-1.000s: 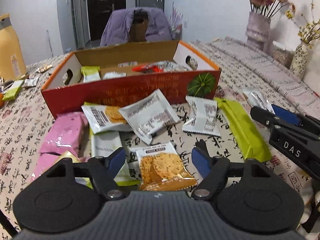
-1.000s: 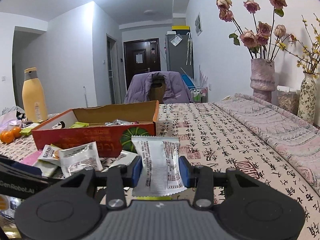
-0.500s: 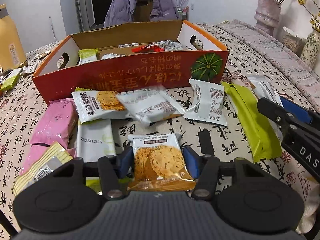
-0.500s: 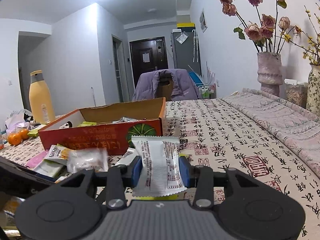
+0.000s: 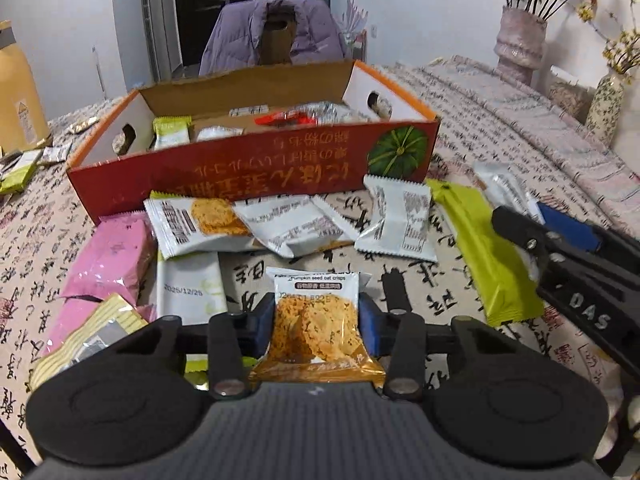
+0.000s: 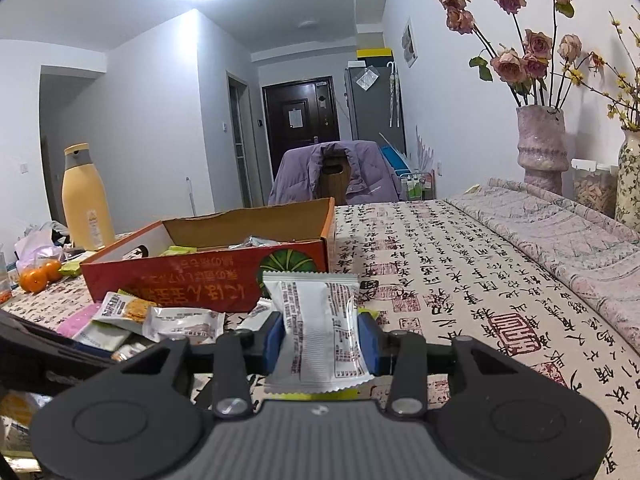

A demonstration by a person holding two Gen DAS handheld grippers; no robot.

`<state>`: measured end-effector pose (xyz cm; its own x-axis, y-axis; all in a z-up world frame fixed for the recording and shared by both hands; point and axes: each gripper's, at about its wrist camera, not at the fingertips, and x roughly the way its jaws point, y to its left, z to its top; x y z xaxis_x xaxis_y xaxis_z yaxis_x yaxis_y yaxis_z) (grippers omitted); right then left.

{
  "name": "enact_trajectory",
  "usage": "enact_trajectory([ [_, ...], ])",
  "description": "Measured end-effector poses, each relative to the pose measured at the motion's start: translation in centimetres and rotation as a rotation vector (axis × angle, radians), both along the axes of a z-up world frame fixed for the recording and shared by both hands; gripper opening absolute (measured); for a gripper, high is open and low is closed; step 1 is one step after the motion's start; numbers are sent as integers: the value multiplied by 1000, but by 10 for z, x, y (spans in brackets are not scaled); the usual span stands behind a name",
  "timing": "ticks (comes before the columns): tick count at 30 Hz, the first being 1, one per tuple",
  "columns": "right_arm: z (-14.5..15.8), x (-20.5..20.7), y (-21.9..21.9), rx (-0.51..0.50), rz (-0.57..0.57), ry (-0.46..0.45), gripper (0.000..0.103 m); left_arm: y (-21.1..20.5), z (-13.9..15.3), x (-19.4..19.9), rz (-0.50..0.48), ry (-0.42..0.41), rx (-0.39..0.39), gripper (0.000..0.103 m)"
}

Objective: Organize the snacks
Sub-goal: 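Carry the white packet and round cookie packet over the box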

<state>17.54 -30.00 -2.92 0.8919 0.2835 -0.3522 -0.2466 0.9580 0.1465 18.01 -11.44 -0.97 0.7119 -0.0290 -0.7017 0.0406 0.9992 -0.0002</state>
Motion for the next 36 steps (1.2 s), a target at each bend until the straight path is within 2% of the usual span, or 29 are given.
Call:
enact_trajectory([
  [9, 5, -3, 7, -32, -12, -11, 39, 11, 25, -18, -15, -112, -30, 43],
  [18, 27, -7, 28, -51, 33, -58, 39, 29, 48, -25, 5, -206, -50, 43],
  [27, 54, 9, 51, -65, 58, -108, 39, 51, 72, -15, 21, -288, -48, 43],
  [36, 78, 45, 78, -70, 77, -121, 39, 75, 94, 12, 41, -350, -46, 43],
])
